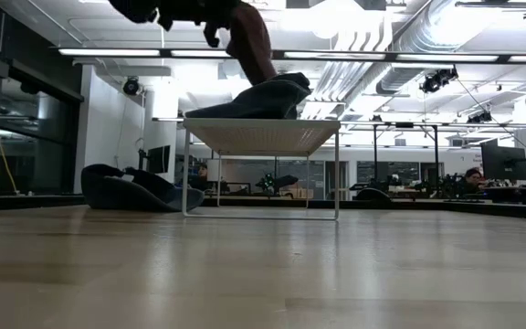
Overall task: Pick & Place hat
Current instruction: Stack the red cap on top of the other red cap on the shelf
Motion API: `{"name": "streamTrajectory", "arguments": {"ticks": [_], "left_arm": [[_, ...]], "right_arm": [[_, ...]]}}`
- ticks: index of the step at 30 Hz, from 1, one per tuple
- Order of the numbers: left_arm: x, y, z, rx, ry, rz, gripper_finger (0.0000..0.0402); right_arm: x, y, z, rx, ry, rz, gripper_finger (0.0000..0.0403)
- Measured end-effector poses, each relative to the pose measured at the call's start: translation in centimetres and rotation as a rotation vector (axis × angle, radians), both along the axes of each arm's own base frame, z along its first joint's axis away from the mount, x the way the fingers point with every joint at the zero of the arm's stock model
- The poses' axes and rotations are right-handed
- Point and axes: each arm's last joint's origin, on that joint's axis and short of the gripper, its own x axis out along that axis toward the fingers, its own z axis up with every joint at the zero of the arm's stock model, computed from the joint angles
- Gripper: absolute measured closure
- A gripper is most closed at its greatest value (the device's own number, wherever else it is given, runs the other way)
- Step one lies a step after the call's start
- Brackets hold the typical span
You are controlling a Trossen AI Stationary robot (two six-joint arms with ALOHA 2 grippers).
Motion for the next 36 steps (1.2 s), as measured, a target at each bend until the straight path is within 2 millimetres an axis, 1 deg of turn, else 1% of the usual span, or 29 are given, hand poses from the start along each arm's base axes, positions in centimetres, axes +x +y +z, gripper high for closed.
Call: {"name": "streamTrajectory", "arguments": {"ticks": [4,7,11,24,30,36], "left_arm": [[0.7,1.2,-1.2,-0.026,0.009,-0.015,0.0398],[1.3,1.7,-2.0,-0.042,0.004,-0.026,0.0398],[1.8,2.0,-2.6,-0.038,-0.001,-0.038,0.0398],[2.0,2.1,-2.8,-0.044,0.016,-0.037,0.0398],[2.7,2.6,-4.0,-0.083,0.032,-0.044,0.0398],[2.7,2.7,-4.1,-0.085,0.035,-0.048,0.0398]], "right_arm": [[0.0,-0.2,0.0,-0.011,0.002,-0.017,0.0203],[-0.1,-0.3,0.0,-0.007,-0.001,-0.026,0.0203],[-0.1,-0.4,0.0,-0.011,0.004,-0.034,0.0203],[-0.1,-0.4,0.0,-0.006,0.000,-0.040,0.0203],[-0.1,-0.4,0.0,-0.006,0.000,-0.041,0.0203],[-0.1,-0.4,0.0,0.006,-0.011,-0.048,0.0203]]}}
